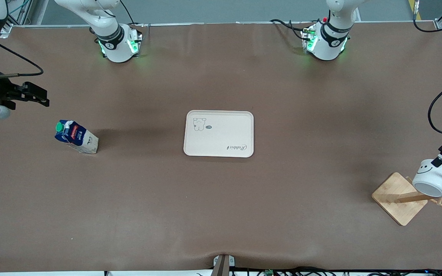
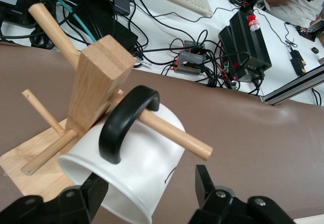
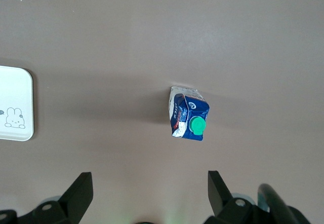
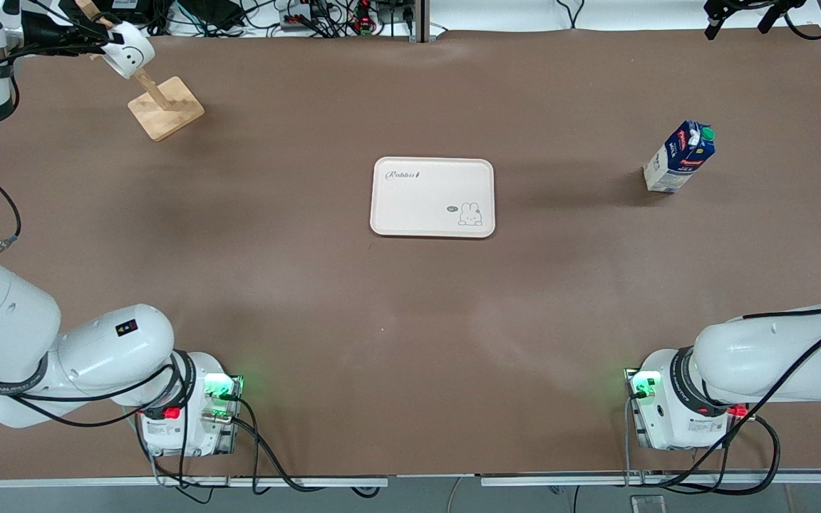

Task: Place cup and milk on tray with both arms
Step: 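Close the right gripper on the carton while the left gripper grasps the mug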

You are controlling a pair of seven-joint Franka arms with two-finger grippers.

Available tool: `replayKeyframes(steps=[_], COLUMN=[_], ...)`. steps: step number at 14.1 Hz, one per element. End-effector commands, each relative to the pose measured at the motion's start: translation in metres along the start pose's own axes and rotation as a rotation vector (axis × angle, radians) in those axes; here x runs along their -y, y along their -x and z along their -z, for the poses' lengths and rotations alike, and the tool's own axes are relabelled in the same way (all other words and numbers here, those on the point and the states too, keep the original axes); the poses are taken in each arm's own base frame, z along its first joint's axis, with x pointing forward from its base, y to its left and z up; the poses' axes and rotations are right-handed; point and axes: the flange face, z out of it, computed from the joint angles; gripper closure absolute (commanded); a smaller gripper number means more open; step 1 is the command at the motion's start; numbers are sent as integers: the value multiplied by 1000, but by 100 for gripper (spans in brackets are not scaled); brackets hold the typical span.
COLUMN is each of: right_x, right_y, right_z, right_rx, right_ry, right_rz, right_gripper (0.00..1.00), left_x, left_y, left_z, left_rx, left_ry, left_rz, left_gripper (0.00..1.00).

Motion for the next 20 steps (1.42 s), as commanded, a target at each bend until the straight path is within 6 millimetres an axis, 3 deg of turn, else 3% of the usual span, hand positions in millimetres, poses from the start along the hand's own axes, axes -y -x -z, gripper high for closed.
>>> replayKeyframes(steps=[1,5,9,11,13,17,20], right_x=[-1,-1,-2,-6,-11,-20,-36], right_y=[-14,-14,-15,-17,-34,-36,-42], right_z=[-18,-18,-20,-23,-55,-56,-70], right_rx=[35,36,39,41,95,88,105], right_ry=[-8,-8,-9,-10,-20,-21,-33], right_rz=[3,1,0,-4,-7,-26,-52], right_gripper=[0,0,0,0,0,0,0], left_x=[-2,-8,-10,-13,-17,-24,-30], left_y=[-4,-6,-7,-7,-8,-8,2], left_z=[-12,-11,-10,-12,-14,-7,-4], left_rx=[-31,-32,-29,-27,-25,-24,0], left_ry=[11,9,8,10,15,18,38], left_rz=[2,-9,-16,-14,-18,-26,-10], left_gripper=[25,45,79,90,98,100,100])
